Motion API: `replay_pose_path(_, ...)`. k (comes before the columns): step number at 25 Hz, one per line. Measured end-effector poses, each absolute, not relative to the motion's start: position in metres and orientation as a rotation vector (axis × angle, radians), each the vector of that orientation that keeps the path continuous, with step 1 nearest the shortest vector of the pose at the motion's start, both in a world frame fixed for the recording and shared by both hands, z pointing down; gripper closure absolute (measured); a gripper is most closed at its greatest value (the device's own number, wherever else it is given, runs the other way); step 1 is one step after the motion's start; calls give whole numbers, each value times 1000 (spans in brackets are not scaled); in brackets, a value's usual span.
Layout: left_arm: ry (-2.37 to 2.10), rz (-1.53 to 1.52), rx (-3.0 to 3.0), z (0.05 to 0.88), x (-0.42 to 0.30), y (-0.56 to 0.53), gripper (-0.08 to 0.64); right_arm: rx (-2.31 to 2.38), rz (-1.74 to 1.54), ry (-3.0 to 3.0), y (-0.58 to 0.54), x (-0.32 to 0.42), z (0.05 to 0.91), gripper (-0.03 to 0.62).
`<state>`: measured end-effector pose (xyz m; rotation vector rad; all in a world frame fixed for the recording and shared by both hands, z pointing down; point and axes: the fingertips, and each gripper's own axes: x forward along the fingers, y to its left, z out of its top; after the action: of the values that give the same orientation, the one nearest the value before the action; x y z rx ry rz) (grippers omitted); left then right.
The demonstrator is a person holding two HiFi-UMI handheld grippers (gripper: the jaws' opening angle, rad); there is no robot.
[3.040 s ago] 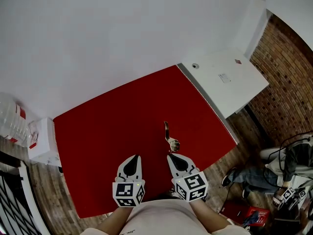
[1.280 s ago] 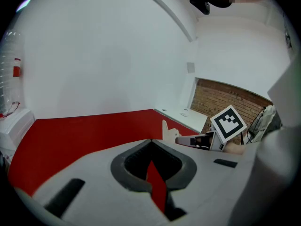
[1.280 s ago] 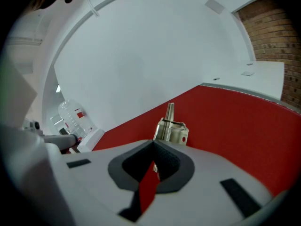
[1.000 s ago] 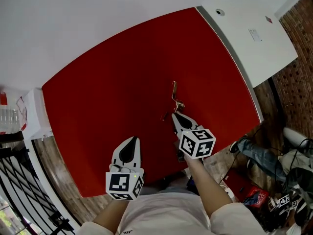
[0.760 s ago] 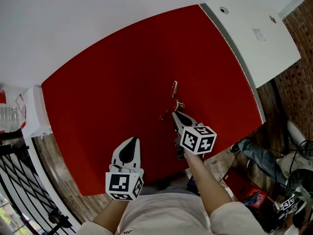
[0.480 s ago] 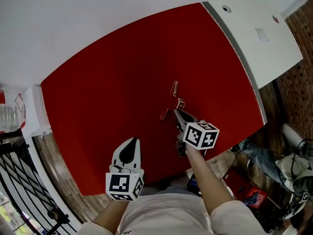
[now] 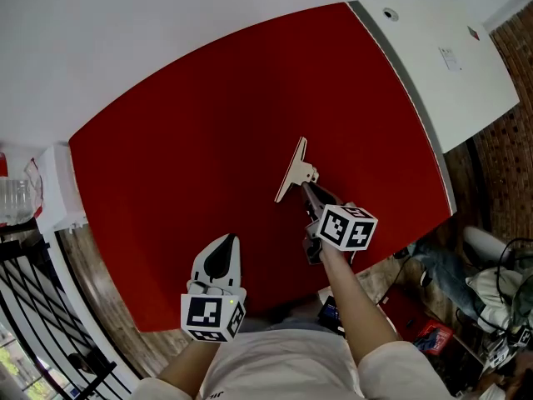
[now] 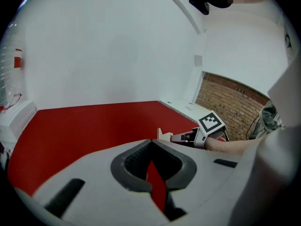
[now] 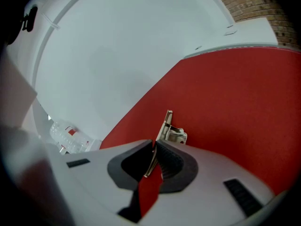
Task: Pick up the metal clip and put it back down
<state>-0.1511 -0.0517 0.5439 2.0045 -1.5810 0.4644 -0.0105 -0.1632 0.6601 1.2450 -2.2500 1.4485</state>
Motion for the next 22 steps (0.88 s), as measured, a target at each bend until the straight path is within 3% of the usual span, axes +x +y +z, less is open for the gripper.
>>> replay_pose_path(5, -1575, 467, 2007, 545, -149, -53, 555, 1250, 1459, -2229, -164, -6, 667, 570)
replay_pose_path(10, -1570, 474, 2003, 547, -149, -52, 555, 1250, 1471, -2231, -166, -5, 671, 511)
replay_pose_path(22, -1570, 464, 2035, 537, -144, -54, 555, 1260, 1409, -2212, -158, 11, 662, 503)
